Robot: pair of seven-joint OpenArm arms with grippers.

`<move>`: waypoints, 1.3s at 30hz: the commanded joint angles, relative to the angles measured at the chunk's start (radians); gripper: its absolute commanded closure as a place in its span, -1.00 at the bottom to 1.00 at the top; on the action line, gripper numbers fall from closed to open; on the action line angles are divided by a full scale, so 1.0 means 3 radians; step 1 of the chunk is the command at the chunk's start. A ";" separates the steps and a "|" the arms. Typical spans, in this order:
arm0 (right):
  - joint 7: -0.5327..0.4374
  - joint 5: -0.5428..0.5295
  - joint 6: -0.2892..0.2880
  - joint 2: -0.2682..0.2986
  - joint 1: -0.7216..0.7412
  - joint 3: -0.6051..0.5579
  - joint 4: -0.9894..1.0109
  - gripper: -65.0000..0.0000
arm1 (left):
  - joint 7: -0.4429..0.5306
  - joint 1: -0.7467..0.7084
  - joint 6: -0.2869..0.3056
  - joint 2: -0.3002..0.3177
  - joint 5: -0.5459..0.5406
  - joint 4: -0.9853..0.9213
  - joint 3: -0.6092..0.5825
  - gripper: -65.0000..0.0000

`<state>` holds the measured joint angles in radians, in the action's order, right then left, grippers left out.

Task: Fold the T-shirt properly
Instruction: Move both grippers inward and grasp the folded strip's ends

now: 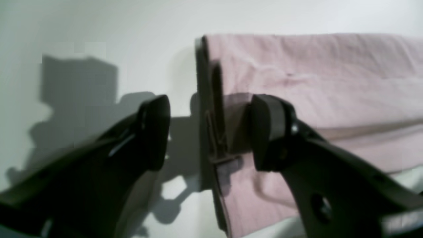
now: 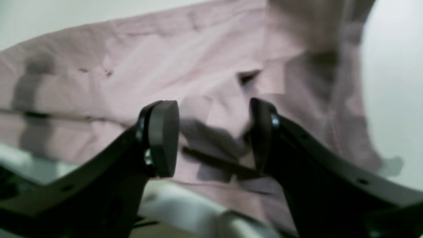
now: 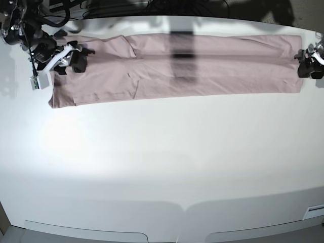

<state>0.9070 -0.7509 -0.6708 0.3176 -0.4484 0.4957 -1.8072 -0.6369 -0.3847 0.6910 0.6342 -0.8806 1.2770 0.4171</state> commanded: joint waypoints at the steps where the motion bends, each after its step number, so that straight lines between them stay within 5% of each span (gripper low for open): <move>1: 0.0017 -0.0094 -0.0036 0.0038 0.0050 0.0005 -0.0051 -0.05 | 0.0014 0.0006 0.0024 0.0084 -0.0168 -0.0001 0.0028 -0.15; 6: 0.0071 -0.0142 -0.0036 0.0027 0.0184 -0.0003 -0.0051 -0.05 | -0.0209 0.0008 0.0024 0.0028 -0.0502 -0.0206 0.0028 -0.15; 17: 0.0070 -0.0154 -0.0036 0.0022 0.0238 -0.0003 -0.0051 -0.05 | -0.0397 0.0017 0.0024 -0.0418 -0.0498 -0.0345 0.0028 -0.13; 21: 0.0066 -0.0154 -0.0036 0.0022 0.0238 -0.0003 -0.0051 -0.05 | -0.0445 0.0017 0.0024 -0.0423 -0.0497 -0.0345 0.0028 0.19; 25: 0.0065 -0.0271 -0.0039 0.0020 0.0237 -0.0003 -0.0051 -0.05 | -0.0284 0.0017 0.0024 -0.0417 -0.0495 -0.0345 0.0028 1.00; 32: 0.0188 -0.0937 -0.0091 -0.0015 0.0238 -0.0022 -0.0053 -0.05 | -0.0041 0.0072 0.0024 -0.0299 -0.0340 -0.0345 0.0028 1.00; 39: -0.0005 -0.0875 -0.0091 -0.0421 0.0257 -0.0061 -0.0066 -0.04 | 0.0465 0.0150 0.0024 -0.0170 0.0192 -0.0346 0.0028 1.00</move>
<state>0.9222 -0.9932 -0.6895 0.1791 -0.3790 0.4744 -1.8080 -0.5156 -0.3443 0.6941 0.5575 -0.8062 1.1645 0.4183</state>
